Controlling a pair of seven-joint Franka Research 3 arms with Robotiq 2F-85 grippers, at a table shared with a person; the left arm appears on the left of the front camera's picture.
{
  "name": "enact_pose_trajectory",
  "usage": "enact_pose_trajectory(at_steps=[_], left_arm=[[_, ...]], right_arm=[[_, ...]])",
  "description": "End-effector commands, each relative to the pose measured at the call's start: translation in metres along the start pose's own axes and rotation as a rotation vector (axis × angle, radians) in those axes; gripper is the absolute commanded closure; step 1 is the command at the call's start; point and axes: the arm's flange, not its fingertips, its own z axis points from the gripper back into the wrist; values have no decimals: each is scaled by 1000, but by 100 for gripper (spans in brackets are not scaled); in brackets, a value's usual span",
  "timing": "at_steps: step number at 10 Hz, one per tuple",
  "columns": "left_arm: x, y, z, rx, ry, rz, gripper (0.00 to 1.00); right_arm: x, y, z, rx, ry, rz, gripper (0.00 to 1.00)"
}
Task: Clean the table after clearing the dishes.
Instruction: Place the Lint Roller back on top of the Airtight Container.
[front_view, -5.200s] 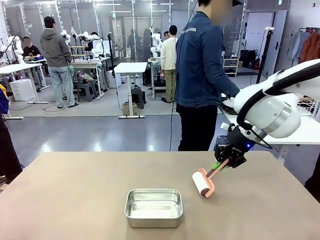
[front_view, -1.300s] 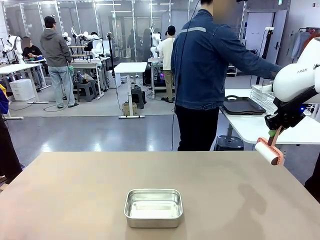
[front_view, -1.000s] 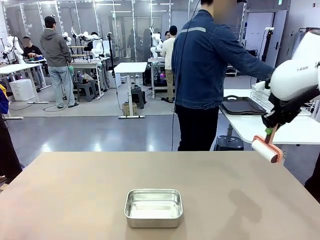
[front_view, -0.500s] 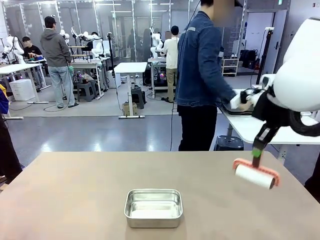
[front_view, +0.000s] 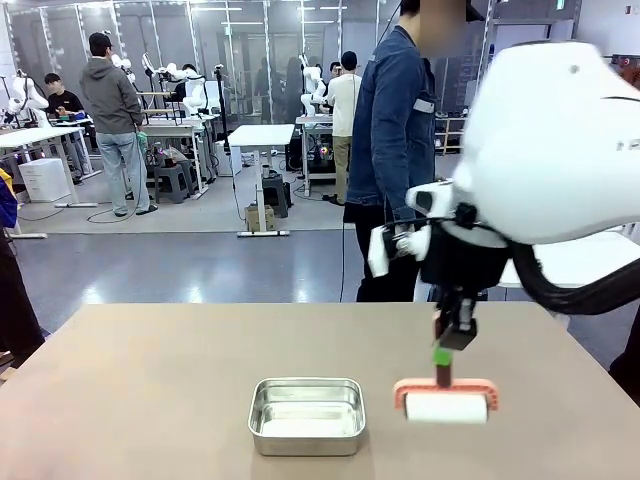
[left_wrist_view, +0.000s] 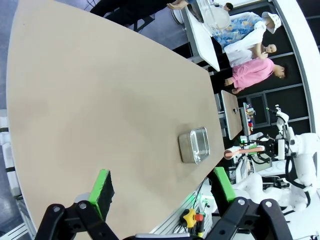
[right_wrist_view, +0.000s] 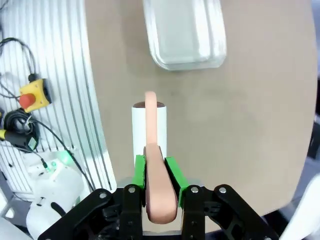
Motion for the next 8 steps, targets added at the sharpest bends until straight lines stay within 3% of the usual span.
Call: enact_pose_trajectory(at_steps=[1,5,8], left_arm=[[-4,-3,4,0,15,-6,0],[-4,-3,4,0,15,-6,0],[-4,-3,4,0,15,-6,0]], right_arm=[[38,1,13,32,-24,140,78],[99,9,11,115,-80,215,78],[122,-32,-12,172,-162,175,78]])
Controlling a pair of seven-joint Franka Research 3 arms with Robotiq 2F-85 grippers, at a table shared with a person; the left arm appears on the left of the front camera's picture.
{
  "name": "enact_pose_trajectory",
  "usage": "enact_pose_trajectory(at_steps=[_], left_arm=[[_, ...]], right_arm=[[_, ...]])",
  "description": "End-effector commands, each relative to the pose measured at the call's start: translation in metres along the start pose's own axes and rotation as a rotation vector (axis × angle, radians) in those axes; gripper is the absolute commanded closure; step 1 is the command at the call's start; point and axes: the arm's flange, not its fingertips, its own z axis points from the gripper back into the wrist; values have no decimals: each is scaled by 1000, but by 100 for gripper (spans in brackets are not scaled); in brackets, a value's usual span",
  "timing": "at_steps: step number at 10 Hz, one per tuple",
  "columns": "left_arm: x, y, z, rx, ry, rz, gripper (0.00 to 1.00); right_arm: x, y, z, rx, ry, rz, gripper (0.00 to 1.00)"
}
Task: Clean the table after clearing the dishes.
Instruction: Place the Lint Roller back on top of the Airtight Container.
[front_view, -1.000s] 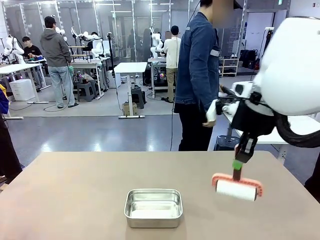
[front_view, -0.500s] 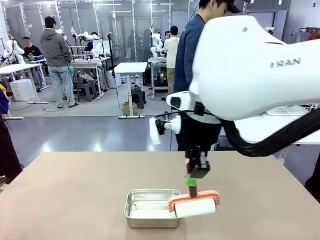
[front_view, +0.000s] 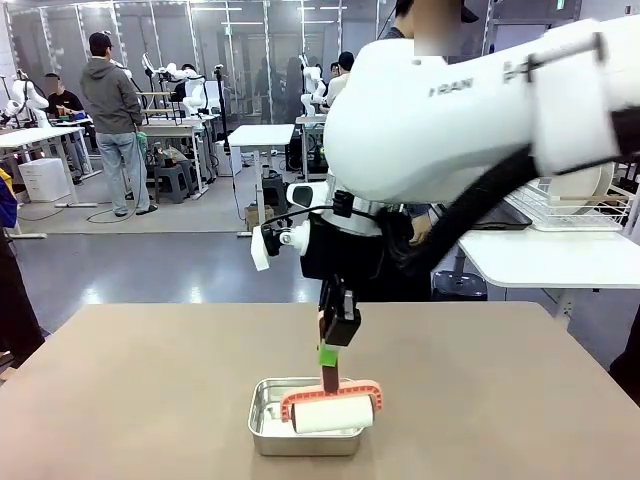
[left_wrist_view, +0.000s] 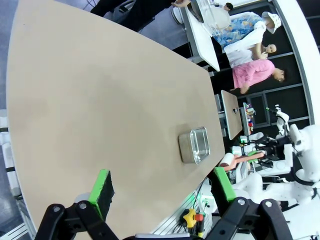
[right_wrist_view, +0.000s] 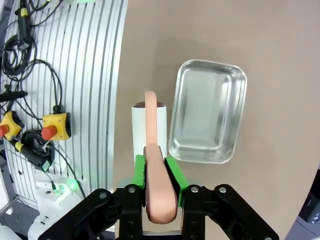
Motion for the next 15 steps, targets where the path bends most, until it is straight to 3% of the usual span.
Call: enact_pose_trajectory(at_steps=[1,7,15], left_arm=[[-4,-3,5,0,15,-5,0],[-4,-3,5,0,15,-5,0],[-4,-3,5,0,15,-5,0]], right_arm=[[12,-31,-5,0,-61,11,78],[10,-89,-34,25,-115,-44,78],[-13,-141,-88,20,-102,-137,78]])
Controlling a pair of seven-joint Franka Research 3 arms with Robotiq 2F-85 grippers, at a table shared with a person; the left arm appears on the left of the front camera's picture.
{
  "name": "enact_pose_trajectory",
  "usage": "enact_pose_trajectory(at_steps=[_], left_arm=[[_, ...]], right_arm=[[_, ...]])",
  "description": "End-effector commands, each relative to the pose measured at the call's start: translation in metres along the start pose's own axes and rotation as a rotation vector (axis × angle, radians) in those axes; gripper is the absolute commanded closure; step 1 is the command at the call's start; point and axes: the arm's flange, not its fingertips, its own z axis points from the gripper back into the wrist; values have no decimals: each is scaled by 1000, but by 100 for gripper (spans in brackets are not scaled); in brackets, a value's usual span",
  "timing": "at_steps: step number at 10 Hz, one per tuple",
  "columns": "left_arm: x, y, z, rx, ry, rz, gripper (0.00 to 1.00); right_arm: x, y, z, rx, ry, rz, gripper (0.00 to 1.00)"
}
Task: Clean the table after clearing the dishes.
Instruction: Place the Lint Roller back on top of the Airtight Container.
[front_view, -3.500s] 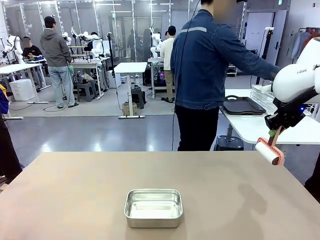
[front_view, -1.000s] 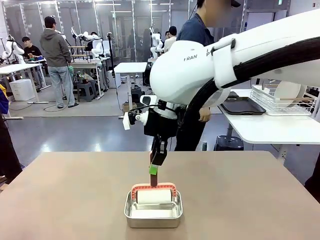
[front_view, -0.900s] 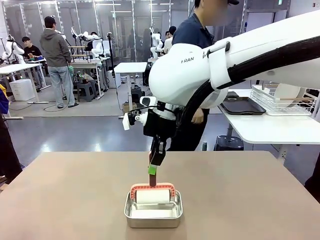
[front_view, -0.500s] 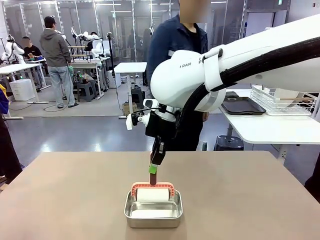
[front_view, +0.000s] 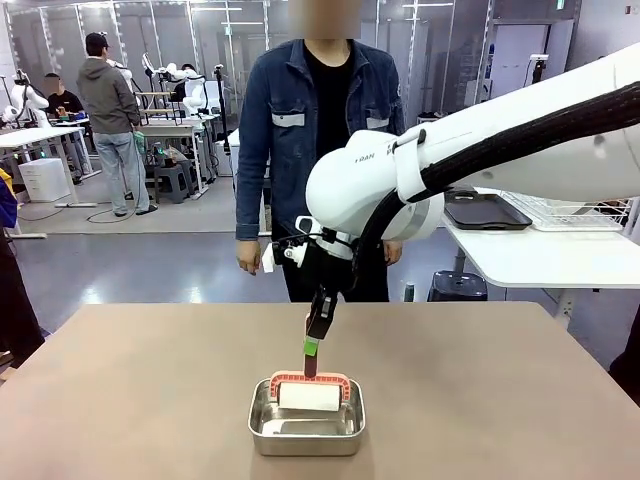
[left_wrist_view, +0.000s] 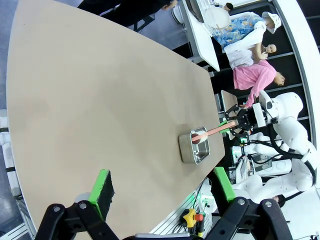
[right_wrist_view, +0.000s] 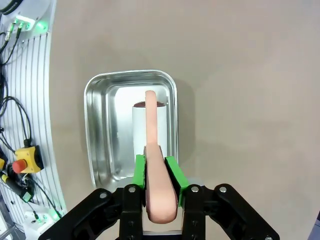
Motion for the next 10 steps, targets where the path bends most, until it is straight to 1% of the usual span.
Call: enact_pose_trajectory(at_steps=[1,5,6,7,8,9,10], left_arm=[[-4,-3,4,0,15,-6,0],[-4,-3,4,0,15,-6,0],[-4,-3,4,0,15,-6,0],[-4,-3,4,0,15,-6,0],[-4,-3,4,0,15,-6,0],[-4,-3,4,0,15,-6,0],[-4,-3,4,0,15,-6,0]], right_arm=[[2,-5,-16,-34,-11,-6,78],[0,-7,-14,-80,15,30,78],[0,-6,-14,-78,13,37,34],[1,-5,-13,-78,11,40,34],[2,-3,-12,-85,11,46,0],[5,-2,-11,-89,7,47,30],[6,-2,-11,-93,7,45,0]])
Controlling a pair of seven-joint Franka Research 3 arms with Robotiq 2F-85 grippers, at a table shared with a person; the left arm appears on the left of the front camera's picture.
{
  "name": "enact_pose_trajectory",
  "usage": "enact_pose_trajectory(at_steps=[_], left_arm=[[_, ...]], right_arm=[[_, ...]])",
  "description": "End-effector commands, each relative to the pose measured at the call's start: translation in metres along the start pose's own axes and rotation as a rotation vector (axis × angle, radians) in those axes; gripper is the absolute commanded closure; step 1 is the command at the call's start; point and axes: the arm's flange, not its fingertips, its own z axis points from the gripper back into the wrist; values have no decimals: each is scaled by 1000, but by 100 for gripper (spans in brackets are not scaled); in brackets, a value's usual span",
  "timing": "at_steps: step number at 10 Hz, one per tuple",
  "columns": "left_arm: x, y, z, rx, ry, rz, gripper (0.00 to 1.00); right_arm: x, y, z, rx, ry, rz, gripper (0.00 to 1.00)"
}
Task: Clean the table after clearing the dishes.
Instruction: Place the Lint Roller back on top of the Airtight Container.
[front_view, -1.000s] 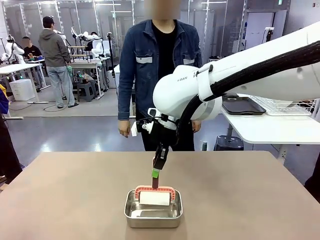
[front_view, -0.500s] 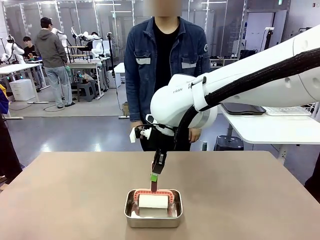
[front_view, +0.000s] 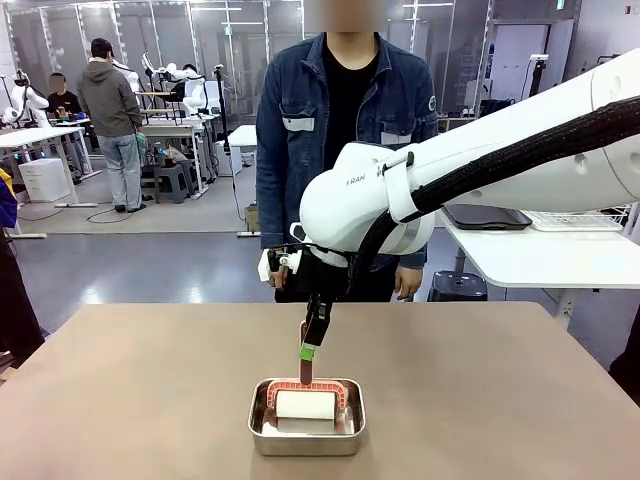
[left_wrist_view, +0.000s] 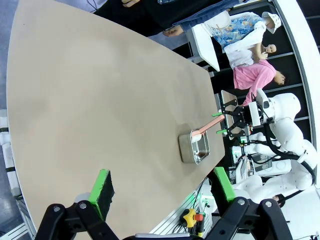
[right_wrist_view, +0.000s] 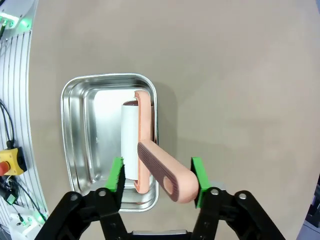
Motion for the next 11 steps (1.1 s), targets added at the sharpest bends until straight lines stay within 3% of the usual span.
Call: enact_pose_trajectory(at_steps=[1,4,5,11], left_arm=[[-4,-3,4,0,15,-6,0],[-4,-3,4,0,15,-6,0],[-4,-3,4,0,15,-6,0],[-4,-3,4,0,15,-6,0]], right_arm=[[0,7,2,-28,3,6,0],[-3,10,5,-66,-4,29,0],[4,2,0,-12,-5,11,0],[4,2,0,-12,-5,11,0]])
